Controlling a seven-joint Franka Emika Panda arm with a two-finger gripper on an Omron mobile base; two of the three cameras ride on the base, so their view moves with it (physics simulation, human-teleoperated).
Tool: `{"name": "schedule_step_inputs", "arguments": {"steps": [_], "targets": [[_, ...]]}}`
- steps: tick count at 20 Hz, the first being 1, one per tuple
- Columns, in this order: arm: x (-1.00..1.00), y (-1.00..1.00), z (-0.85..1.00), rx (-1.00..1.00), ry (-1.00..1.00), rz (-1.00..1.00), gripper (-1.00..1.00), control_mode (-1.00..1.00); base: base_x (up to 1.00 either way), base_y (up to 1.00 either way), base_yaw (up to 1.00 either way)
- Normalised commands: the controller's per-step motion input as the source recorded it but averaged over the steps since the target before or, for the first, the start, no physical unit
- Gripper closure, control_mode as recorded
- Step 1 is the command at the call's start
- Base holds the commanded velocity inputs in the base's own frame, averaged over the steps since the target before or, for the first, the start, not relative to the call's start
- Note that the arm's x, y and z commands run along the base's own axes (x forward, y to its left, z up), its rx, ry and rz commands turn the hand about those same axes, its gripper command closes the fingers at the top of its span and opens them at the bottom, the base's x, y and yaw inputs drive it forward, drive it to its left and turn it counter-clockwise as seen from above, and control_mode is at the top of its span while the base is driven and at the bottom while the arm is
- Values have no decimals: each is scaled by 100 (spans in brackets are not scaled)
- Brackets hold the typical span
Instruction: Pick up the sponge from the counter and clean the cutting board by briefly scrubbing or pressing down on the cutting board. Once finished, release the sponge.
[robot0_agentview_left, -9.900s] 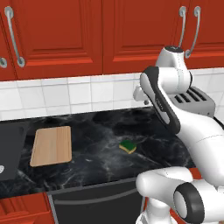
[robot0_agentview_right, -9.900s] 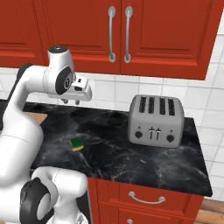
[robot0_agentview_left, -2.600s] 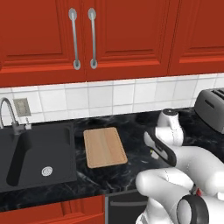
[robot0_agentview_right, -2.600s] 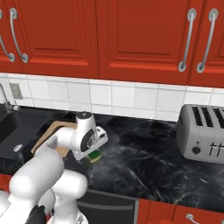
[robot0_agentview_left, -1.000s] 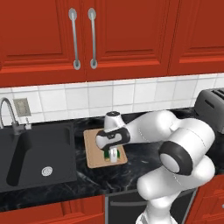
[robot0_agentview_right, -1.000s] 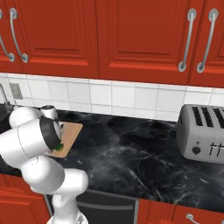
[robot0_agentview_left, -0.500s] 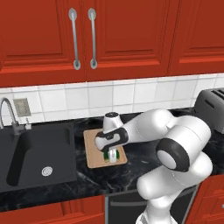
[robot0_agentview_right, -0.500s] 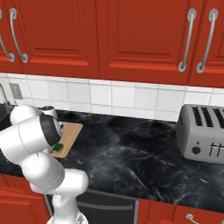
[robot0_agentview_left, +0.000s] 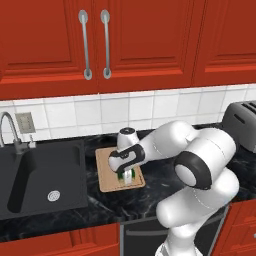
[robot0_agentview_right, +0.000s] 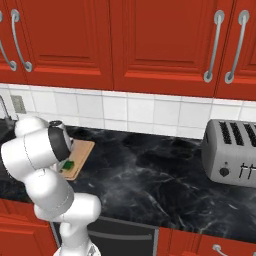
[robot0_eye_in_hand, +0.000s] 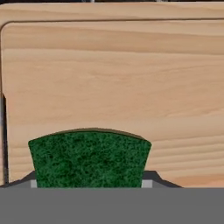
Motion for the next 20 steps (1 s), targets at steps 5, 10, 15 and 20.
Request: {"name": "schedule_step_inputs", "arguments": {"steps": [5, 10, 15, 20], "targets": [[88, 0, -2, 0, 0, 0, 100, -100, 0, 0, 0], [88, 0, -9, 0, 0, 0, 100, -100, 0, 0, 0], [93, 0, -16, 0, -1, 0, 100, -100, 0, 0, 0], [89, 1, -19, 0, -4, 0, 100, -100, 0, 0, 0]]}}
